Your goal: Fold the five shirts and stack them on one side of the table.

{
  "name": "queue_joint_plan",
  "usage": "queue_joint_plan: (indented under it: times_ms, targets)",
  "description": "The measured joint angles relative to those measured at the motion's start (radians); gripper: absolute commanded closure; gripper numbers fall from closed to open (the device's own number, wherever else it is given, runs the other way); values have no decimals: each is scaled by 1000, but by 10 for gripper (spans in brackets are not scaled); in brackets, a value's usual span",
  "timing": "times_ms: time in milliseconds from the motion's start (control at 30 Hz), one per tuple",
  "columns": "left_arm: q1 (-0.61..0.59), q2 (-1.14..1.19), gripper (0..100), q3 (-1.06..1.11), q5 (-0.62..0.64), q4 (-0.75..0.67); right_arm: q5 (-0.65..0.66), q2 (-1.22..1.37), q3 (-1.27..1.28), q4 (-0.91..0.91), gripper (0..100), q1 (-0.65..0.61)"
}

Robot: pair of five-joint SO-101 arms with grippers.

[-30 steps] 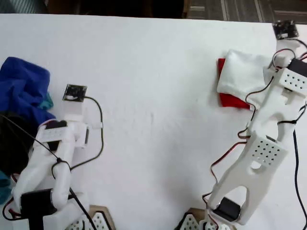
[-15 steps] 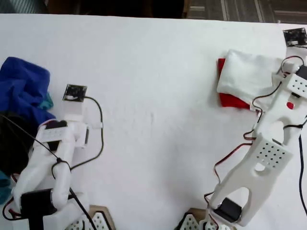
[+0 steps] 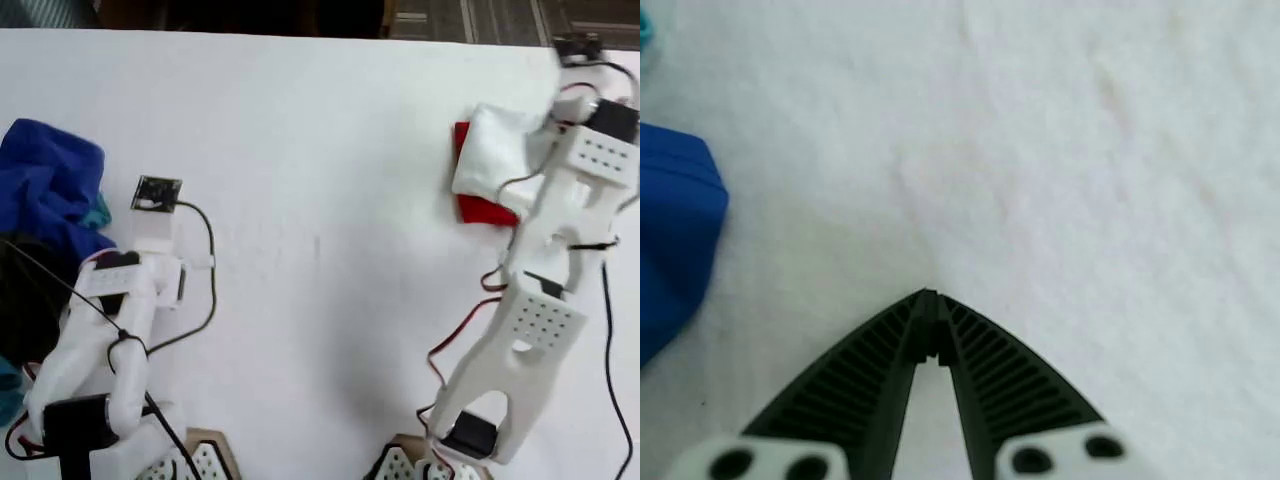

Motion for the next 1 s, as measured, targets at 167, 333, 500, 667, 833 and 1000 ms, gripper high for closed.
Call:
queue_joint_plan:
  times_ms: [167, 333, 500, 667, 833, 1000]
  targets:
    - [0, 0, 973, 0, 0, 0, -6, 0, 0, 69, 907, -103]
    - [-2, 0, 973, 0, 0, 0, -6, 57, 2, 69, 907, -126]
    - [-2, 0, 973, 0, 0, 0, -6, 190, -15, 69, 908, -114]
    - [-2, 0, 973, 0, 0, 0, 74, 235, -63, 87, 958, -63]
    - [-2, 0, 973, 0, 0, 0, 175, 233, -77, 100, 961, -25]
    - [-2, 0, 973, 0, 0, 0, 189, 130, -77, 101, 937, 2]
